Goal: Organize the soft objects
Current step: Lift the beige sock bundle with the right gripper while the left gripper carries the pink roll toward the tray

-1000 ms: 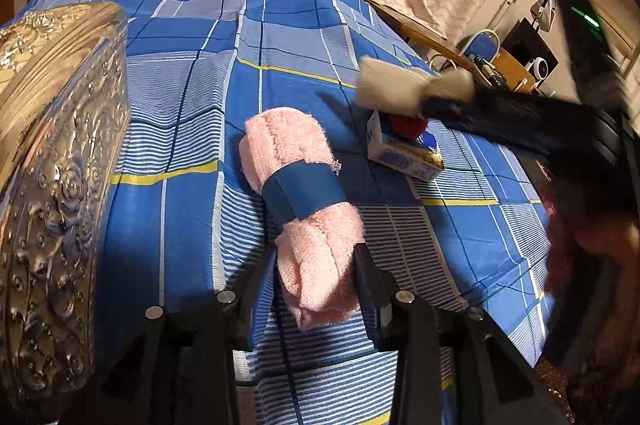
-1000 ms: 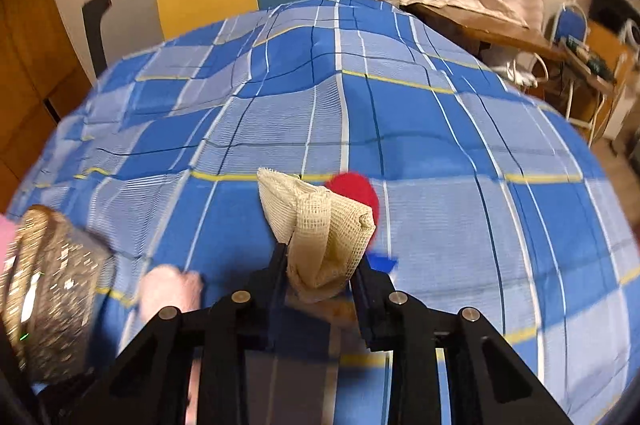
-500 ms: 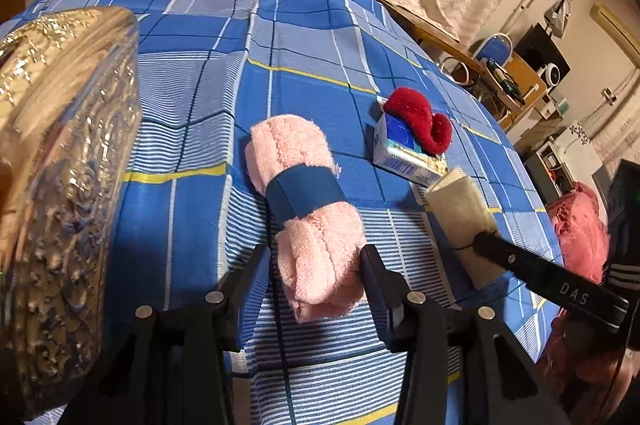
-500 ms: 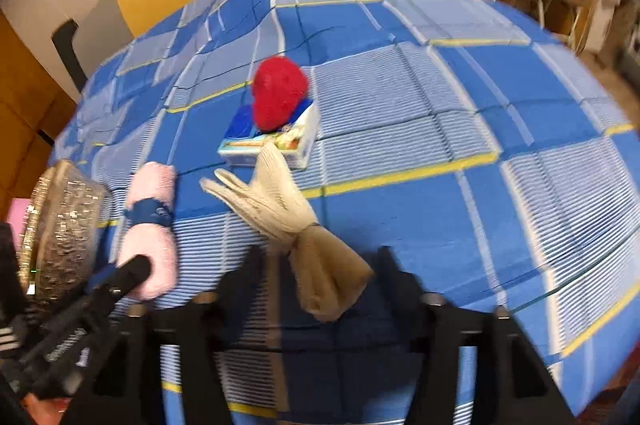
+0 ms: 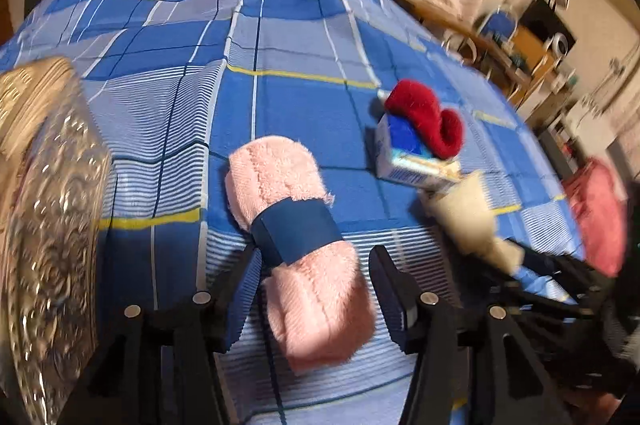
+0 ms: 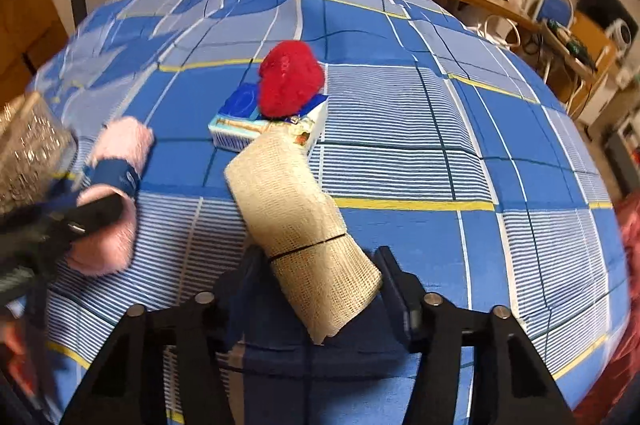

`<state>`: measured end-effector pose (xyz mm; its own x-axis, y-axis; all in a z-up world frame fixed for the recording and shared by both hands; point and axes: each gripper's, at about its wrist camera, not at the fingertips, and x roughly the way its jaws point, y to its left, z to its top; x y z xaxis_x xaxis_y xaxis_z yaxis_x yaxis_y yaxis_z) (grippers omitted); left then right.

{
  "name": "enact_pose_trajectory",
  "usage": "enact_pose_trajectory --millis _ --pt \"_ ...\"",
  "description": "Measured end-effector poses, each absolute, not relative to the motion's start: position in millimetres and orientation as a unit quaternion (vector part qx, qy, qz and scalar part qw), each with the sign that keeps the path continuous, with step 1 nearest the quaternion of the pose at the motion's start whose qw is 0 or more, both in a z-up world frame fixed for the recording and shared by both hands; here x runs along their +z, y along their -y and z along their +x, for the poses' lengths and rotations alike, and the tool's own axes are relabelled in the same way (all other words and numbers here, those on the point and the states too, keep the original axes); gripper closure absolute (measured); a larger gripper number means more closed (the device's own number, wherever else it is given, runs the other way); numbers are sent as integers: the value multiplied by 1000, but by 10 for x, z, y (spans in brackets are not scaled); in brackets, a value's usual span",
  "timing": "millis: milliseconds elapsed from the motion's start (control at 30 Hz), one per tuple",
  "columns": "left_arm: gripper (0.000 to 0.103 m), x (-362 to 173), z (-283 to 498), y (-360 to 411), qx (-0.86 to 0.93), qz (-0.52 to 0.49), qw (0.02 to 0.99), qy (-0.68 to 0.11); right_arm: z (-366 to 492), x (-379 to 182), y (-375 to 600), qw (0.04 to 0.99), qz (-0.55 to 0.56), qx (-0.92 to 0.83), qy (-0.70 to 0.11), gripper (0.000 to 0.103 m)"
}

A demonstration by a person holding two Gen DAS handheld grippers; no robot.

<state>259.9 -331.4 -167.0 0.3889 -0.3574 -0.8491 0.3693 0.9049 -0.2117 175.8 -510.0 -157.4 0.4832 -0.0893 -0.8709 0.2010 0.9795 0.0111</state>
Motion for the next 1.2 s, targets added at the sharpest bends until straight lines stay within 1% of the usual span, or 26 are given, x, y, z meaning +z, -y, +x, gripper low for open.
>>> enact_pose_trajectory --millis 33,67,133,233,433,733,967,1200 --pt "50 -1686 2601 3334 -220 14 834 -507 1733 -1551 5117 862 66 -83 -496 52" --pt "57 -1690 2594 3335 -222 22 836 -501 1713 -1519 5122 864 75 -82 -492 55" --pt "64 -1664 2557 3293 -231 23 839 -491 1684 -1453 5155 869 98 -78 -478 58" --pt "68 -1584 2451 3190 -245 16 843 -479 1664 -1407 5208 873 124 -74 -465 61" --pt "69 -1359 2113 2965 -281 -13 845 -455 1615 -1350 5247 878 176 -60 -442 61" --pt "69 -1000 1536 2460 -323 -15 853 -410 1580 -1324 5168 884 172 -56 -431 61" --pt "69 -719 1290 1654 -297 -49 873 -384 1533 -1277 5125 892 161 -66 -417 61" --pt "69 -558 1282 782 -229 -73 900 -362 1461 -1214 5117 897 161 -83 -403 61"
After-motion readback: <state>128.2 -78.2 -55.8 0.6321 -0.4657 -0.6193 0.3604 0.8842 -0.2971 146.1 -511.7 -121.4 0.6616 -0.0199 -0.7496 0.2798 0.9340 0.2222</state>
